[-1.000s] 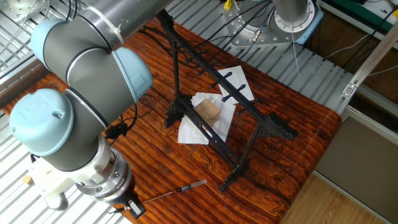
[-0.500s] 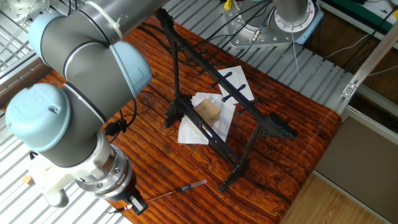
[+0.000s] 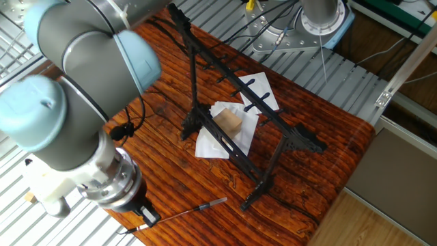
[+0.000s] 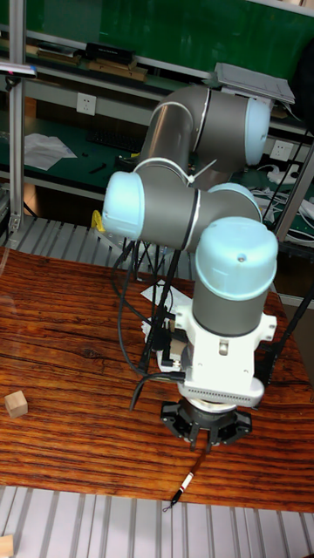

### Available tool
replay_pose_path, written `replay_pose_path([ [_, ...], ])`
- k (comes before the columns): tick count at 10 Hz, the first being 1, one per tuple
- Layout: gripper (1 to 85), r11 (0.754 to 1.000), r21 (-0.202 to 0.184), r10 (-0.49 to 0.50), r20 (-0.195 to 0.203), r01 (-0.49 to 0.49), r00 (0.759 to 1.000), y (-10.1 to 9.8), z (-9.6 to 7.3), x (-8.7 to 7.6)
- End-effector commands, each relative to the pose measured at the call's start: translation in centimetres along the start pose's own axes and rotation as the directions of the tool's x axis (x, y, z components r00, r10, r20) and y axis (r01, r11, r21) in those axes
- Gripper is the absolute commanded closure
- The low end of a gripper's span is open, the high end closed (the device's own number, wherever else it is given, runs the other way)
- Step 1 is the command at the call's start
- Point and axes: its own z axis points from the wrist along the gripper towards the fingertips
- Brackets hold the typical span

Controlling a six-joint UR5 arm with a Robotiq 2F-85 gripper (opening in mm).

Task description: Place the brush on the pen rack

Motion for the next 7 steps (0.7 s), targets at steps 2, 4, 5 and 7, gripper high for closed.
replay_pose_path([
  [2, 60.0, 0.997, -0.078, -0.024, 0.008, 0.024, 1.0, 0.79, 0.13, 0.22],
  [4, 60.0, 0.996, -0.087, -0.026, 0.007, 0.026, 1.0, 0.95, 0.43, 0.19],
  [5, 60.0, 0.996, -0.088, -0.032, 0.005, 0.033, 0.999, 0.87, 0.58, 0.29],
  [7, 60.0, 0.995, -0.09, -0.038, 0.01, 0.039, 0.999, 0.64, 0.87, 0.35],
])
